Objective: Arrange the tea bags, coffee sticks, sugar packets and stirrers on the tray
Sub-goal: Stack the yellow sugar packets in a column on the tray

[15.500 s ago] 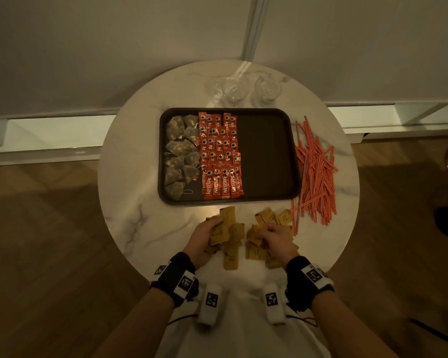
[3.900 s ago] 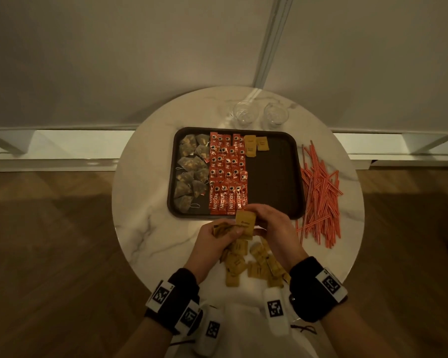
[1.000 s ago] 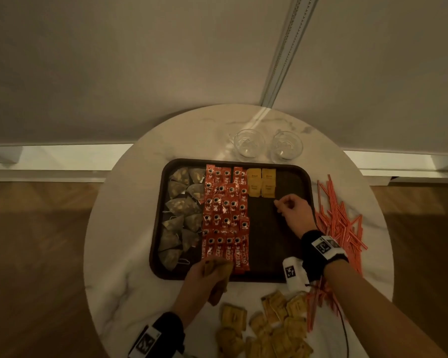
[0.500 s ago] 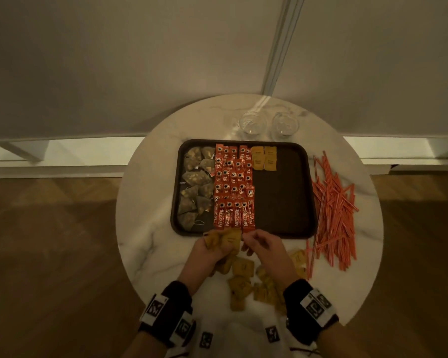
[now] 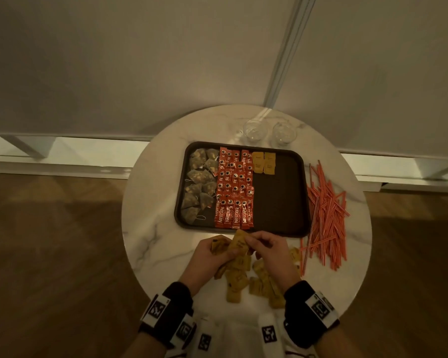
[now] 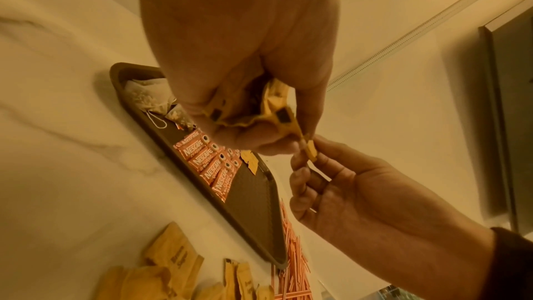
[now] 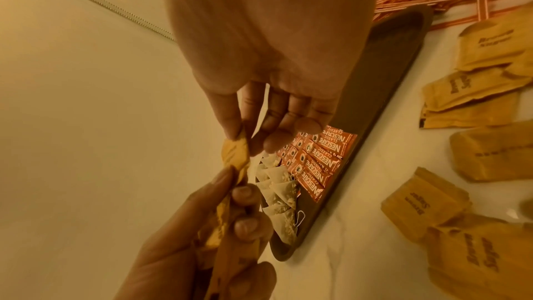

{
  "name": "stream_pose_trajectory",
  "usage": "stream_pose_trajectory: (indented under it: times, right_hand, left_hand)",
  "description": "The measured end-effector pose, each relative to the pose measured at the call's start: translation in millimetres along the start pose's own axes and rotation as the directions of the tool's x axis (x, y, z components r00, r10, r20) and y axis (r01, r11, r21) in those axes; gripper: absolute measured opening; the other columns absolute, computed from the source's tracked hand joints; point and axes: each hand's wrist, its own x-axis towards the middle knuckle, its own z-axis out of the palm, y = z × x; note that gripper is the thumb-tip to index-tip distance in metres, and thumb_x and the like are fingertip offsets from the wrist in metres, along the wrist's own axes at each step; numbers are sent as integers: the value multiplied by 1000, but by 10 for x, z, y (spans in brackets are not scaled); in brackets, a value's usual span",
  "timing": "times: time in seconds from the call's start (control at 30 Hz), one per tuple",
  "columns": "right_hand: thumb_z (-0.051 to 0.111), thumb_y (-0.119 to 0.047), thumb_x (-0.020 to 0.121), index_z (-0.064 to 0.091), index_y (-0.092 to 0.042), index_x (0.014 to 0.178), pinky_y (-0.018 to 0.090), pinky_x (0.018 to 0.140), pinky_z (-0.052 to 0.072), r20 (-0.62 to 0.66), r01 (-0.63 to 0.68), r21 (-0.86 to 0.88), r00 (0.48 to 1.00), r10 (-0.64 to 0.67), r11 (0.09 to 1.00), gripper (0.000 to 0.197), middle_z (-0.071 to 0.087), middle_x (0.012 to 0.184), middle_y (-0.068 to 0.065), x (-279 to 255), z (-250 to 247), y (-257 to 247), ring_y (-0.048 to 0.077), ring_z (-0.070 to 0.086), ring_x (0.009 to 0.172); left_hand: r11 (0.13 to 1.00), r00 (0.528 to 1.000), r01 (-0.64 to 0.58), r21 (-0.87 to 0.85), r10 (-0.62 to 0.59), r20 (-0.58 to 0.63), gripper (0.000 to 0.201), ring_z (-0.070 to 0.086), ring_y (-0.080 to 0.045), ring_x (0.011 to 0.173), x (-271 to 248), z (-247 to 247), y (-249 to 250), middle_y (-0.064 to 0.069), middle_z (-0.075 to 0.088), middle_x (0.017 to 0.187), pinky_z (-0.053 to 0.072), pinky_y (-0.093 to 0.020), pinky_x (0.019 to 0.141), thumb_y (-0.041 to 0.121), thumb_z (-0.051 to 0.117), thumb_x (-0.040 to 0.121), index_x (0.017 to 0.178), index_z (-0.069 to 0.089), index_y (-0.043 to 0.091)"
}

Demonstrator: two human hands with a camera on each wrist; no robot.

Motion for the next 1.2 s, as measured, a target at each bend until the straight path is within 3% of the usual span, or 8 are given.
stream_pose_trajectory:
  times: [0.1,0.23,0.3,0.43,0.7,0.87,1.0,1.2]
  right_hand:
    - [64,-10,92,75,-11,95,14,63,49,4,12,20,1000,-13,1000,11,73,78,-4,-54,-7,-38,-2,65,70]
    - [70,-14,88,76,-16,101,27,86,55,63,30,15,998,-31,999,14,77,97,-3,-89,-2,-40,11,70,95]
    - [70,-11,87,77,-15,99,27,85,55,47,89,-7,995,-88,996,14,77,95,-3,-93,-5,-58,12,70,93]
    - [66,-4,89,76,-14,96,19,76,54,-52,128,104,991,-123,986,15,77,93,-2,-23,-22,-109,10,71,89]
    - [72,-10,85,77,-6,95,28,82,56,76,123,23,989,-124,992,11,76,91,7,98,-76,-97,22,70,90]
    - [73,-9,83,77,-4,98,24,79,55,82,107,52,990,-111,993,15,76,93,7,102,-109,-101,18,70,89]
    - [73,-8,84,77,-4,96,23,81,55,43,49,60,998,-52,997,13,76,94,7,117,-149,-24,22,70,94]
    - [76,-13,82,78,-11,90,19,74,53,27,5,19,1000,-5,1000,8,76,89,2,150,-168,50,13,70,86]
  left_hand:
    - [999,1000,-21,27,21,7,8,68,-6,67,-14,-3,-14,2,73,73,49,-16,61,21,73,86,88,71,13]
    - [996,997,-73,57,75,-37,8,69,-13,73,-14,-19,-63,-2,74,79,53,-24,69,18,76,84,91,74,14]
    - [996,995,-71,49,74,-60,12,69,-15,73,-13,-3,-76,-3,74,80,53,-26,67,18,77,84,96,74,16]
    - [995,980,-97,14,98,-176,10,59,-23,59,-15,12,-54,-14,69,73,47,-25,50,12,74,86,95,73,16]
    - [978,964,-209,10,207,-165,11,70,-8,81,72,16,116,-1,75,91,53,-18,66,13,68,90,100,72,10]
    - [971,968,-216,100,227,-107,7,65,-2,68,152,12,200,4,72,77,49,-14,59,11,68,90,92,75,11]
    - [974,963,-211,77,221,-157,6,58,1,56,213,8,220,6,68,68,45,-13,53,10,67,91,91,74,11]
    - [987,967,-160,13,159,-199,9,56,4,51,320,50,176,11,65,64,40,-8,48,10,65,93,95,71,4]
